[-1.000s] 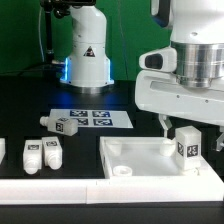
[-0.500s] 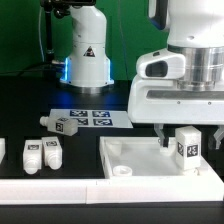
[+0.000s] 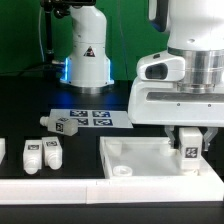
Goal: Assemble one leg
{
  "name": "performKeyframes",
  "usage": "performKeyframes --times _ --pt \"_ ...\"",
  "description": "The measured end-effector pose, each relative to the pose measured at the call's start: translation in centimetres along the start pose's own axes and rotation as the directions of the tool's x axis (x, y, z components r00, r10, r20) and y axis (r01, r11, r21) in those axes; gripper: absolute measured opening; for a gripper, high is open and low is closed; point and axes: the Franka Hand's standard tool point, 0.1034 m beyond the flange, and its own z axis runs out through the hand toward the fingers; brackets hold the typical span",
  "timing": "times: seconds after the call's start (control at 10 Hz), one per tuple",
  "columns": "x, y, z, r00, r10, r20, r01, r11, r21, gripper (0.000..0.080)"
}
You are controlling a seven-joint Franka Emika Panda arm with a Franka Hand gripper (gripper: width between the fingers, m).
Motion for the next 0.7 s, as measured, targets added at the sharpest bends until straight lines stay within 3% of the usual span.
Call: performKeyframes --times 0.3,0.6,0.7 --pt "-0.35 -0.41 0.07 0.93 0.368 -0.015 -0.369 0.929 -0.016 0.0284" --pt "-0.44 -0.85 0.25 0.643 0.765 -0.025 -0.766 0.643 -0.007 0.0284" --pt "-0.44 -0.85 0.26 0.641 0.767 -0.025 -0.767 0.641 -0.006 0.0284"
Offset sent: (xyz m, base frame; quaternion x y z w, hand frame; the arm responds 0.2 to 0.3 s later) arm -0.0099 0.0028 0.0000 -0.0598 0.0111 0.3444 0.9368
